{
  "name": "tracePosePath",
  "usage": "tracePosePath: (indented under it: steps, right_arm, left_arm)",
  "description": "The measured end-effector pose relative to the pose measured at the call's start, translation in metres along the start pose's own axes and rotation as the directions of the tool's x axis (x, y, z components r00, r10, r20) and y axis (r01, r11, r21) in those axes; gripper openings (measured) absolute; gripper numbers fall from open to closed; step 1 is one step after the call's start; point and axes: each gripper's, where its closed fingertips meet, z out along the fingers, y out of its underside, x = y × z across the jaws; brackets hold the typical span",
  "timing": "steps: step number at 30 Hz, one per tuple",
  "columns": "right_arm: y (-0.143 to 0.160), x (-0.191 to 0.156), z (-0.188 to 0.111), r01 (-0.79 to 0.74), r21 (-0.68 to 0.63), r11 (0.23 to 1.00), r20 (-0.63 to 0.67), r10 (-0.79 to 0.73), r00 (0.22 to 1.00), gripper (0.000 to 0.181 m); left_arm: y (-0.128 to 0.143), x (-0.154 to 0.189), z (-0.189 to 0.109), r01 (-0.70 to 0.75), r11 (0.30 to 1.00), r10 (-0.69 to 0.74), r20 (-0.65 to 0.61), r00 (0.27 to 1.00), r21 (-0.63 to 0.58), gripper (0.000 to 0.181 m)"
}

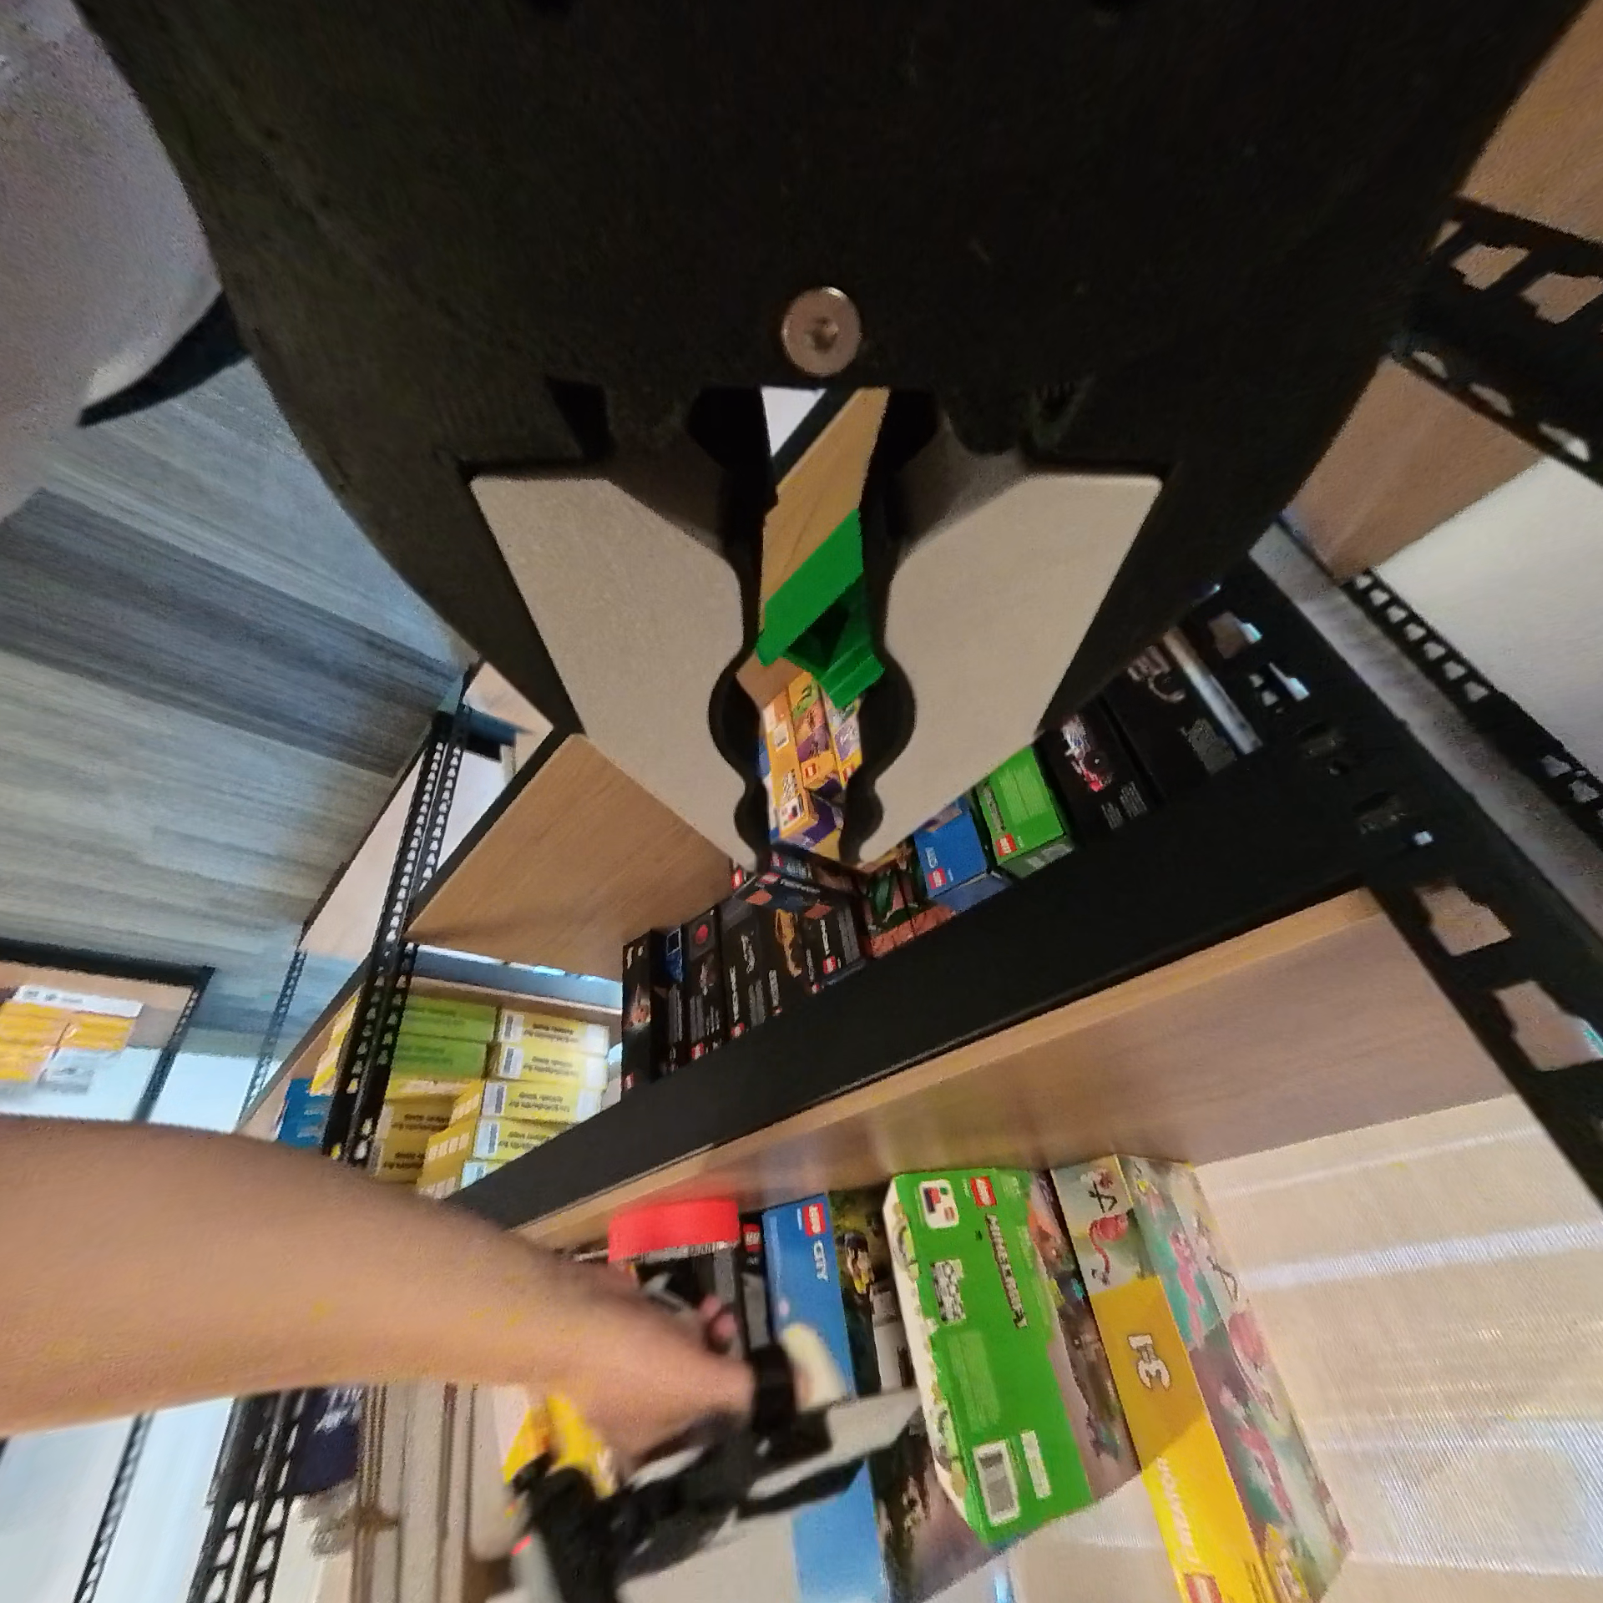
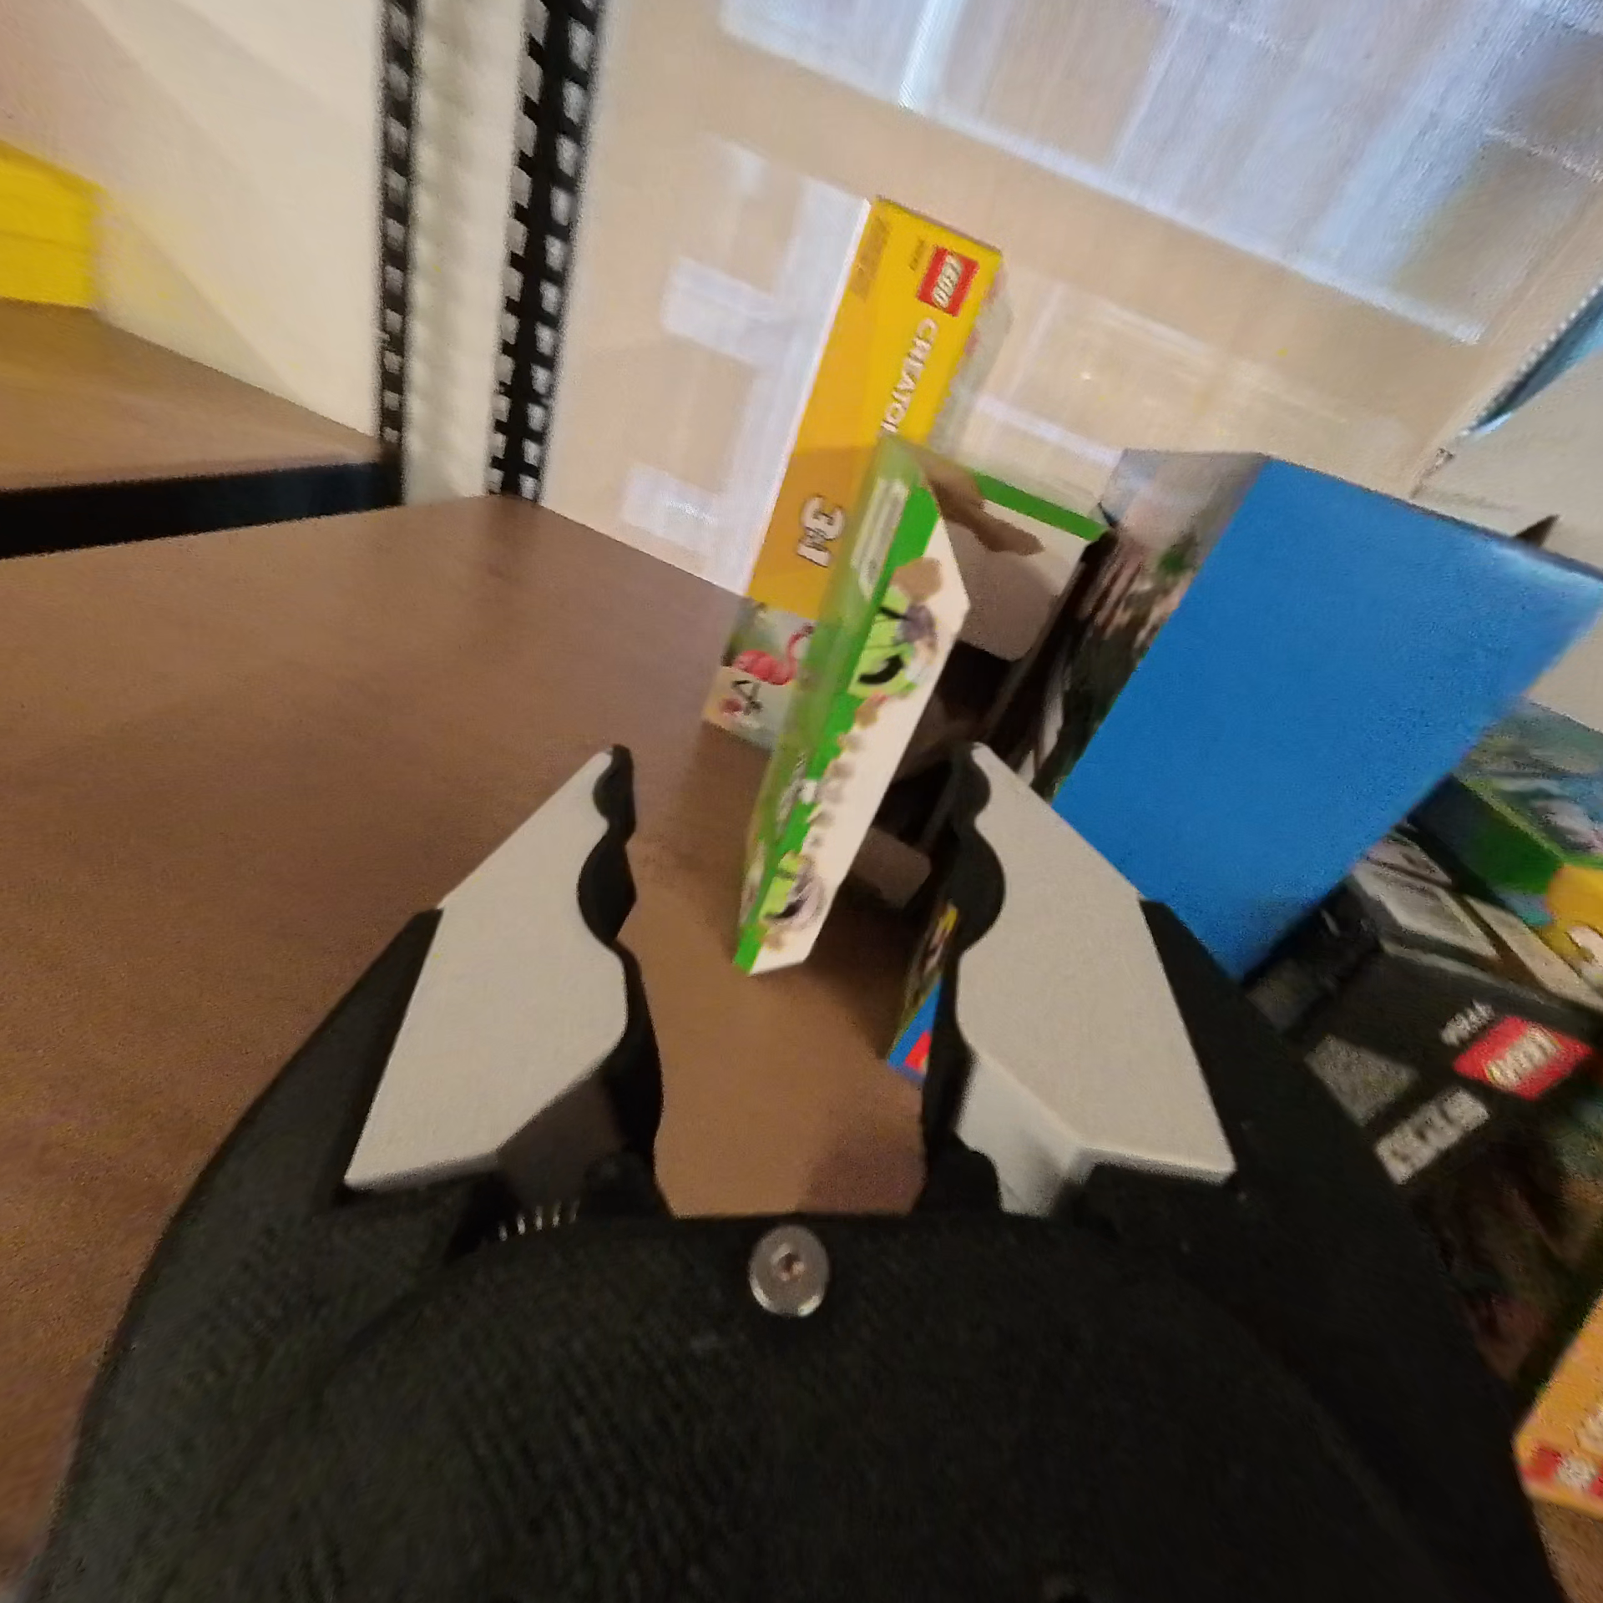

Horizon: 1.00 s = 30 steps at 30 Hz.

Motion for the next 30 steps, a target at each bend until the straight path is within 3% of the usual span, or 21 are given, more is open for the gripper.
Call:
tracePosePath:
  steps: [5,6,8,11,14,19,30]
  right_arm:
    - [0.026,0.017,0.064,-0.049,-0.114,0.992,-0.055,0.043,0.998,0.072]
    - [0.030,0.015,0.071,-0.074,-0.126,0.989,-0.043,0.069,0.997,0.066]
    - [0.037,0.007,0.078,-0.101,-0.148,0.984,0.018,0.105,0.994,0.026]
    - [0.035,0.002,0.078,-0.179,-0.126,0.976,0.059,0.188,0.980,0.023]
    - [0.030,-0.012,0.067,-0.229,-0.144,0.963,0.139,0.249,0.959,0.003]
    - [0.026,-0.025,0.035,-0.180,-0.130,0.975,0.184,0.202,0.962,0.003]
    - [0.011,-0.064,-0.066,-0.166,-0.077,0.983,0.344,0.183,0.921,0.005]
  left_arm:
    - [0.011,-0.022,-0.014,0.028,0.999,-0.029,0.047,0.998,0.023,0.014]
    - [0.017,-0.026,-0.018,0.035,0.999,-0.036,0.063,0.997,0.009,0.014]
    - [0.029,-0.032,-0.024,0.054,0.998,-0.052,0.072,0.996,-0.020,0.014]
    - [0.044,-0.041,-0.031,0.069,0.996,-0.065,0.071,0.995,-0.054,0.013]
    - [0.051,-0.049,-0.028,0.096,0.994,-0.092,0.065,0.994,-0.061,0.013]
    - [0.037,-0.042,-0.005,0.092,0.995,-0.092,0.002,0.996,-0.023,0.013]
    - [0.007,-0.005,0.060,0.017,1.000,-0.016,-0.201,0.979,0.004,0.017]
